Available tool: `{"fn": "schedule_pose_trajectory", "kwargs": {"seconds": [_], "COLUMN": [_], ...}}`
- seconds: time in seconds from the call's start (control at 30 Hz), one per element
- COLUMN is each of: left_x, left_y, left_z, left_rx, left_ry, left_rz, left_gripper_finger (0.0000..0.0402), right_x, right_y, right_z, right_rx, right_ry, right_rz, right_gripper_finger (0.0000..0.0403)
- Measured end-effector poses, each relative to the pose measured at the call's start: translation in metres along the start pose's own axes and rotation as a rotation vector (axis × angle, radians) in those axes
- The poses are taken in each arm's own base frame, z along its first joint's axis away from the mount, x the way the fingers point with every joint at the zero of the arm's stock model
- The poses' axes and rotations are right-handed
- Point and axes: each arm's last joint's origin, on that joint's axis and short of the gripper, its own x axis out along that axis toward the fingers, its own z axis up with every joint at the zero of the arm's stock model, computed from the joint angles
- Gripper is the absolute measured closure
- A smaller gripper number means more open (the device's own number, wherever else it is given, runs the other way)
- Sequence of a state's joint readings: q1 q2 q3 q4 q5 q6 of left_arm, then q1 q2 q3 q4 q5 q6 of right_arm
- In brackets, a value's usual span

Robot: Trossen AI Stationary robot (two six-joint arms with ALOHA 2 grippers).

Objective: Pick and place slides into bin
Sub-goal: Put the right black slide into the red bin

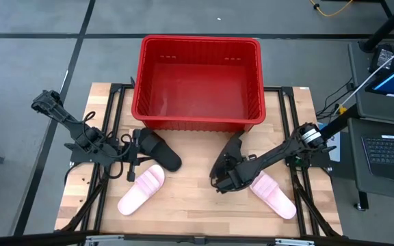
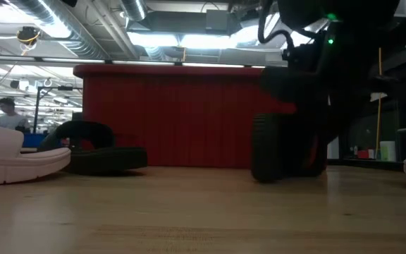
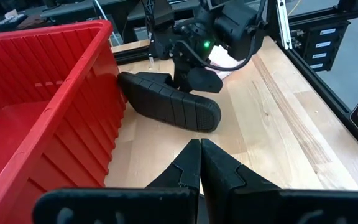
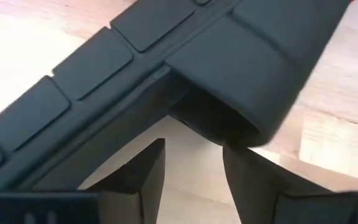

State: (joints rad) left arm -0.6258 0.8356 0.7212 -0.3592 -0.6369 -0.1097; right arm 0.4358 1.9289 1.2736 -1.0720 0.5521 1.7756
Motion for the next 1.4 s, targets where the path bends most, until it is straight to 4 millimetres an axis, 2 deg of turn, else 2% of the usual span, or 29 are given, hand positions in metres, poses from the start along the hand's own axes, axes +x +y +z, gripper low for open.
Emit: {"fn": "schedule_pose_trajectory", "kwargs": {"seconds": [0.13,0.2,0.3,0.4,0.43,0.9,1.2,1.4], "left_x": [0.0,0.0,0.0,0.0,0.0,0.0,0.0,0.0], "left_y": [0.0,0.0,0.0,0.0,0.0,0.0,0.0,0.0], "left_z": [0.0,0.0,0.0001,0.0001,0.0001,0.0002,0.0002,0.0002], "left_rx": [0.0,0.0,0.0,0.0,0.0,-0.012,-0.011,-0.011], "left_ry": [0.0,0.0,0.0,-0.001,-0.001,-0.002,-0.002,-0.001], "left_rz": [0.0,0.0,0.0,0.0,0.0,0.0,0.0,-0.001], "left_gripper_finger": [0.0398,0.0398,0.0398,0.0398,0.0398,0.0398,0.0398,0.0398], "right_x": [0.0053,0.0055,0.0055,0.0054,0.0054,0.0001,0.001,0.0007], "right_y": [-0.0007,-0.0007,-0.0013,-0.0016,-0.0014,0.001,0.0019,0.0036], "right_z": [-0.0014,-0.0012,-0.0008,0.0005,0.0009,0.0022,0.0035,0.0027], "right_rx": [0.009,0.009,-0.002,-0.021,-0.024,-0.045,-0.058,-0.054], "right_ry": [-0.001,-0.002,-0.012,-0.055,-0.071,-0.109,-0.101,0.062], "right_rz": [0.008,0.008,0.003,0.007,0.01,0.027,0.027,0.008], "right_gripper_finger": [0.0243,0.0258,0.0308,0.0379,0.039,0.04,0.0375,0.0371]}}
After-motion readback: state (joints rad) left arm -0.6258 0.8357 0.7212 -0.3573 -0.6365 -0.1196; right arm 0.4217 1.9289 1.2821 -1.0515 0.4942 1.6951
